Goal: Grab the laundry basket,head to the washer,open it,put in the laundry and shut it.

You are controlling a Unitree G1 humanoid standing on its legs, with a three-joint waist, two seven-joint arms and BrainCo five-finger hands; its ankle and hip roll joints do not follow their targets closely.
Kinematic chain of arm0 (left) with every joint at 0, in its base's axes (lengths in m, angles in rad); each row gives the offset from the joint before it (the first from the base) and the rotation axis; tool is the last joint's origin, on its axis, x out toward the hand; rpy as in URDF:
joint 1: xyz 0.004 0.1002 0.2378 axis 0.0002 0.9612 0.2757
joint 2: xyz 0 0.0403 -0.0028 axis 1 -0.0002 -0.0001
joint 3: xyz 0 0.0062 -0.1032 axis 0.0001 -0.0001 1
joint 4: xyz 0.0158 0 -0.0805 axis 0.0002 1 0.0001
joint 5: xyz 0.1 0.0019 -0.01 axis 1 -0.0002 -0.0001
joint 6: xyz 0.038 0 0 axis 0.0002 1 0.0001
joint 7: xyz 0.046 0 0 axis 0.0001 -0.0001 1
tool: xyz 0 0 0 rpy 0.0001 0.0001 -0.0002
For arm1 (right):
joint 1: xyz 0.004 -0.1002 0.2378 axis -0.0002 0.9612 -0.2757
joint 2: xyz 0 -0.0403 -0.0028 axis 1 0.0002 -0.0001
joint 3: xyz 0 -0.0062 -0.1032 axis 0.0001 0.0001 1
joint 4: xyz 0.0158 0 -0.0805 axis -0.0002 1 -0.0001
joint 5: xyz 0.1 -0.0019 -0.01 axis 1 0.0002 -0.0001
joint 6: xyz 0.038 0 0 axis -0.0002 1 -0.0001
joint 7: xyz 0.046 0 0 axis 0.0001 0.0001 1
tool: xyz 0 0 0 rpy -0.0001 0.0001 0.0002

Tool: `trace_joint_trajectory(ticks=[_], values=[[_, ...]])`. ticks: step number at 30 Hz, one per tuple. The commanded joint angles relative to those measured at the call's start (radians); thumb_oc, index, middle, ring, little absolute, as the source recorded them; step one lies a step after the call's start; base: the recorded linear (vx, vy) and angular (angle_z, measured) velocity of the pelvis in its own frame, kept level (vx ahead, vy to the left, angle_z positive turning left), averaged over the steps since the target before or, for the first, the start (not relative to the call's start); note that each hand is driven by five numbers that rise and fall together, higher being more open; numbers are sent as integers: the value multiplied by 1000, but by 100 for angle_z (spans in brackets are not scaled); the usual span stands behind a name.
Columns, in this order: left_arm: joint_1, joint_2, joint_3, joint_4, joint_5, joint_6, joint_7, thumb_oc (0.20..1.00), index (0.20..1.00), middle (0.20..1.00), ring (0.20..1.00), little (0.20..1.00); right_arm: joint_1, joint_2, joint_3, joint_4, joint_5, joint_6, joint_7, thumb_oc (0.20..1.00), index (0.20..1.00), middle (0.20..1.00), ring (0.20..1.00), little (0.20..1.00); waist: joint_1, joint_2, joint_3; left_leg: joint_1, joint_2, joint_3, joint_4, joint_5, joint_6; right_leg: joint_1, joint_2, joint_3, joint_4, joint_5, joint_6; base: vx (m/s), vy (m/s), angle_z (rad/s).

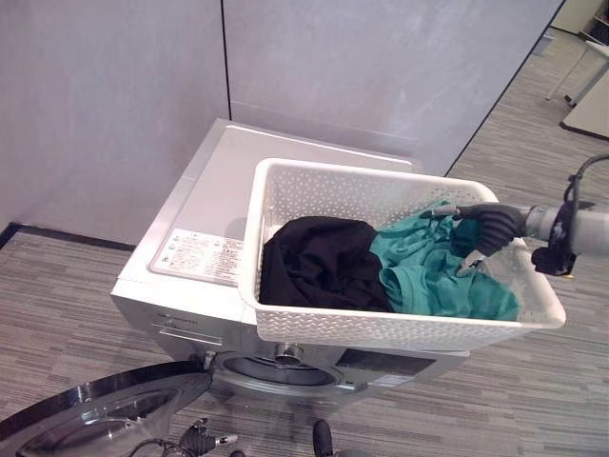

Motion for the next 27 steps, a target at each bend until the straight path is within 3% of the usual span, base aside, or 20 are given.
trace_joint_trajectory(ticks=[1, 12, 15, 18, 19, 23, 27], values=[[-12, 17, -66, -42, -34, -48, -11, 1000, 1000, 1000, 1000, 1000, -67, -51, 33, 14, -24, 1, 7, 1000, 1000, 1000, 1000, 1000, 57, -37, 23, 9, 16, -43, 12, -74, 11, -89, -60, -34, 54, -15, 49, -31, -19, 12], [22, 91, -95, -271, -53, -71, -52, 1000, 1000, 1000, 1000, 1000, -155, -115, 236, -80, -145, -13, 95, 1000, 1000, 1000, 1000, 1000, 88, -36, 103, -61, 12, -82, 31, -55, 1, -119, -67, -63, 61, -17, 44, -40, -20, 14], [14, 119, -117, -351, -43, -75, -61, 1000, 1000, 1000, 1000, 1000, -176, -73, 312, -114, -170, -1, 127, 1000, 1000, 1000, 1000, 1000, 100, -25, 160, -118, 8, -100, 46, -41, -2, -146, -70, -74, 63, -14, 40, -110, -40, 8], [1, 132, -130, -395, -45, -73, -60, 1000, 1000, 1000, 1000, 1000, -72, -32, 259, -111, -218, 15, 137, 1000, 1000, 1000, 1000, 1000, 102, -13, 196, -165, 4, -122, 51, -23, -4, -167, -73, -87, 61, -9, 36, -100, -58, 11], [1, 135, -134, -418, -48, -72, -60, 1000, 1000, 1000, 1000, 1000, -12, -17, 205, -96, -245, 17, 121, 200, 200, 200, 200, 200, 101, -3, 211, -184, 2, -130, 47, -13, -4, -178, -75, -96, 59, -9, 35, -75, -36, 32], [-9, 132, -147, -418, -49, -70, -48, 1000, 1000, 1000, 1000, 1000, 159, 52, 3, -55, -264, 28, 68, 200, 200, 200, 200, 200, 94, 7, 214, -209, -5, -144, 30, 5, -2, -195, -74, -101, 52, -7, 32, -32, -18, 25], [-17, 124, -156, -404, -52, -65, -40, 1000, 1000, 1000, 1000, 1000, 233, 89, -122, -31, -299, 33, 3, 200, 200, 200, 200, 200, 91, 16, 201, -210, -7, -147, 15, 10, 2, -197, -75, -101, 48, -7, 32, 1, 1, 3]])
